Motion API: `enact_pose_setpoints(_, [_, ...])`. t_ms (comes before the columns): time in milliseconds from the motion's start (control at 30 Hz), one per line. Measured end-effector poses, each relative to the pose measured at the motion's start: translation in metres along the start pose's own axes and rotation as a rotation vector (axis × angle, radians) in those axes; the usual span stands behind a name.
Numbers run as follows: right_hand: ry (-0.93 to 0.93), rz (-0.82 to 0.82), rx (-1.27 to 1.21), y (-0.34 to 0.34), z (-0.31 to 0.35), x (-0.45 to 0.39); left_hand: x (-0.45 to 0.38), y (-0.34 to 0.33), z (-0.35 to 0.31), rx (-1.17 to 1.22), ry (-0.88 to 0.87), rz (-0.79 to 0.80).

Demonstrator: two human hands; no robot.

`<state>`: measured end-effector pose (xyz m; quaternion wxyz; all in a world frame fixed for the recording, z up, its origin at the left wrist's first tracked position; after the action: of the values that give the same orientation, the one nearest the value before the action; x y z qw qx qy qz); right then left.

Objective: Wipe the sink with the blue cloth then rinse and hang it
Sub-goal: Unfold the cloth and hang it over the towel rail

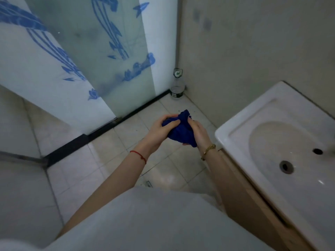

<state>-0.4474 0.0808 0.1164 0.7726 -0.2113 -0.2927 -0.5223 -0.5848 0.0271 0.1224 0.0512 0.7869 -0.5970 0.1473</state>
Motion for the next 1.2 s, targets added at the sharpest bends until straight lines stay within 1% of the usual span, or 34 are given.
enact_pose_setpoints(133, [0.008, 0.082, -0.026, -0.098, 0.021, -0.033, -0.017, 0.097, -0.021, -0.020, -0.028, -0.070])
enact_pose_setpoints(233, [-0.014, 0.157, -0.078, -0.153, 0.043, -0.051, -0.035, 0.153, -0.041, -0.046, -0.049, -0.093])
enact_pose_setpoints(333, [-0.017, 0.215, -0.096, -0.188, 0.069, -0.066, -0.059, 0.195, -0.059, -0.061, -0.075, -0.102])
enact_pose_setpoints(467, [0.036, 0.236, -0.094, -0.205, 0.108, -0.095, -0.102, 0.225, -0.081, -0.029, -0.106, -0.084])
enact_pose_setpoints(633, [0.099, 0.207, -0.129, -0.204, 0.162, -0.149, -0.176, 0.230, -0.112, -0.017, -0.174, -0.016])
enact_pose_setpoints(800, [0.180, 0.144, -0.145, -0.184, 0.226, -0.198, -0.261, 0.213, -0.153, -0.030, -0.195, 0.053])
enact_pose_setpoints(933, [0.293, 0.058, -0.093, -0.155, 0.273, -0.220, -0.316, 0.185, -0.189, -0.041, -0.153, 0.119])
enact_pose_setpoints(1000, [0.347, -0.010, -0.028, -0.136, 0.291, -0.226, -0.338, 0.168, -0.205, -0.048, -0.108, 0.169])
enact_pose_setpoints(1067, [0.388, -0.099, -0.014, -0.118, 0.307, -0.232, -0.356, 0.151, -0.219, -0.074, -0.081, 0.242])
enact_pose_setpoints(1200, [0.486, -0.289, 0.040, -0.086, 0.334, -0.241, -0.388, 0.124, -0.241, -0.163, -0.120, 0.455])
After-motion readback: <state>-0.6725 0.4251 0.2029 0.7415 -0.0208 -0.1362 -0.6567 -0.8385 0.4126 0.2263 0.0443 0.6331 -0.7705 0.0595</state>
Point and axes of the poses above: each hand's wrist, its own x-axis away from the middle knuckle, its own y-axis out of the back of the hand, z = x × y, the point moved 1 cm from there along -x, towards the middle knuckle, and after that the axes turned 9 degrees about -y, right-handed, at the moved point
